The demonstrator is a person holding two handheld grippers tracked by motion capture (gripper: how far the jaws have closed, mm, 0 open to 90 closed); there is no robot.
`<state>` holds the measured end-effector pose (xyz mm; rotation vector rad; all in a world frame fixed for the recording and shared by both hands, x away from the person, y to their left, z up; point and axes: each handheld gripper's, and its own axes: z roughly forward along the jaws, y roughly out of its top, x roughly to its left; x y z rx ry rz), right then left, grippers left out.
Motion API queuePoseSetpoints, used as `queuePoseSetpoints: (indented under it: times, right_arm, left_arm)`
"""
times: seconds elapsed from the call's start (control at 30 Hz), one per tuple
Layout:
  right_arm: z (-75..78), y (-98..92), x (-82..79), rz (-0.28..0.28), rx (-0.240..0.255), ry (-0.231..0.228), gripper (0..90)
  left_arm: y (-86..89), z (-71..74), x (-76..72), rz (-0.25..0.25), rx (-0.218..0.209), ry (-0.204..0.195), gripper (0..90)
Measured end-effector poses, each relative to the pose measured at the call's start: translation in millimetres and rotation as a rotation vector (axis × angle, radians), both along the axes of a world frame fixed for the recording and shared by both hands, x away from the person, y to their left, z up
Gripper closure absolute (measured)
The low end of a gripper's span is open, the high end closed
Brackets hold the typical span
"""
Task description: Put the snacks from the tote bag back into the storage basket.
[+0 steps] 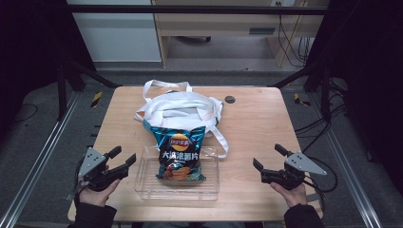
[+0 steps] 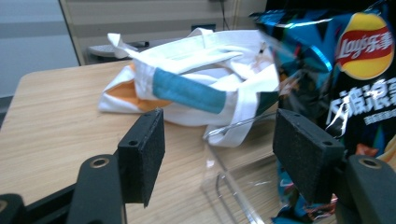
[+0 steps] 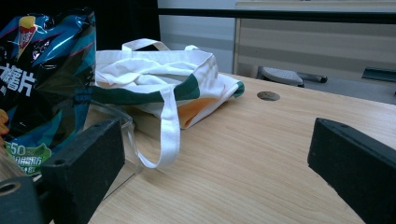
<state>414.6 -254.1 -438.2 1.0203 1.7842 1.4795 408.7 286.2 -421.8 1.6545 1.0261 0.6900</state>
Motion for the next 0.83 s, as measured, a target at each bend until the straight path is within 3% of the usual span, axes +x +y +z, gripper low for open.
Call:
queuePoseSetpoints:
  times: [0.37,0.5,0.83]
  right_arm:
    - [-0.8,-1.0,-1.3,-0.001,-0.001,-0.002,3.8]
    - [-1.1,-1.1,-1.8,0.002,-0.004,-0.001,3.8]
    - [-1.3,-2.6,-3.0,0.003,0.007,-0.01,3.9]
  left_arm:
    - [17.5,-11.0,-4.8,0.025,0.03,0.011,32.9]
    - [23.0,-13.2,-4.8,0.039,0.015,0.011,32.6]
    - [29.8,-20.8,-0.5,0.054,0.027,0.023,32.7]
